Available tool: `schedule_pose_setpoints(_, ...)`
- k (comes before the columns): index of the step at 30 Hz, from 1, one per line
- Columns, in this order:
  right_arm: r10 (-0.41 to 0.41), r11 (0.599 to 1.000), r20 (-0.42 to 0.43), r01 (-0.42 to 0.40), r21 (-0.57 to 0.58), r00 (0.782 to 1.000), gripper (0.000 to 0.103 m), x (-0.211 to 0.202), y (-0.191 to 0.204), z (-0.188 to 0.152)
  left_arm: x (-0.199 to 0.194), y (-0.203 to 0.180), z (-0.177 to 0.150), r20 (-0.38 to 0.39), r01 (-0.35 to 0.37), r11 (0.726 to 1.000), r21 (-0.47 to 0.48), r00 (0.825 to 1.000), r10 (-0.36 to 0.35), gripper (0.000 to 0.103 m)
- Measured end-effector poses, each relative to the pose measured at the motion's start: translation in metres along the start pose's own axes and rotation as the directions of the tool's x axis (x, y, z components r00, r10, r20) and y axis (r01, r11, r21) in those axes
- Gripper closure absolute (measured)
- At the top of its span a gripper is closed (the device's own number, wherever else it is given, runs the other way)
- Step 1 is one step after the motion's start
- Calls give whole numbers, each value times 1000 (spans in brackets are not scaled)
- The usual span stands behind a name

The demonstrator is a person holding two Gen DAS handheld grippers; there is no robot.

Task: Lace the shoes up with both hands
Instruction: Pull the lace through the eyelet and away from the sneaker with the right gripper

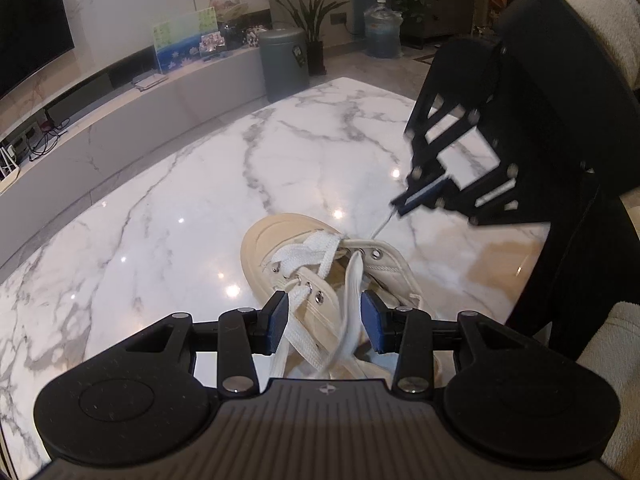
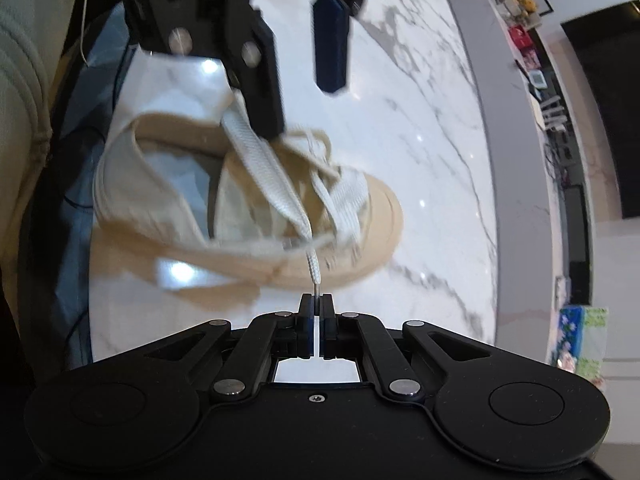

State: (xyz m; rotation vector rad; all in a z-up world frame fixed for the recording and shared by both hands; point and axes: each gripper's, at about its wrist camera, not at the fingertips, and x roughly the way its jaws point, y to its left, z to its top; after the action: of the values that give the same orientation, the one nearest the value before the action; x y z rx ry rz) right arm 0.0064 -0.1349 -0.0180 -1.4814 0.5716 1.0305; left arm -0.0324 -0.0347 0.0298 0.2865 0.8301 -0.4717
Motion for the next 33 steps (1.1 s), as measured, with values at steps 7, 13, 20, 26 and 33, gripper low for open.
schedule_pose_setpoints(7, -58, 998, -74, 60, 31, 996, 103, -17, 2, -24, -5, -8, -5, 0, -1, 1000, 4, 1000, 1, 65)
schedule_pose_setpoints(13, -96, 992, -144, 107, 70, 985, 103, -33, 3, -50, -3, -11, -8, -12, -5, 1000, 0, 1000, 5, 65)
schedule_pose_setpoints(20, -129, 981, -229, 158, 111, 965, 103, -49, 9, -78, -5, -13, -12, -28, -13, 1000, 2, 1000, 13, 65)
schedule_pose_setpoints(26, -158, 964, -315, 215, 155, 936, 103, -64, 6, -112, -1, -14, -13, -41, -12, 1000, 5, 999, 12, 65)
schedule_pose_setpoints(33, -188, 945, -363, 269, 186, 912, 103, -81, 6, -133, 12, -3, -6, -35, -18, 999, -39, 999, 16, 72)
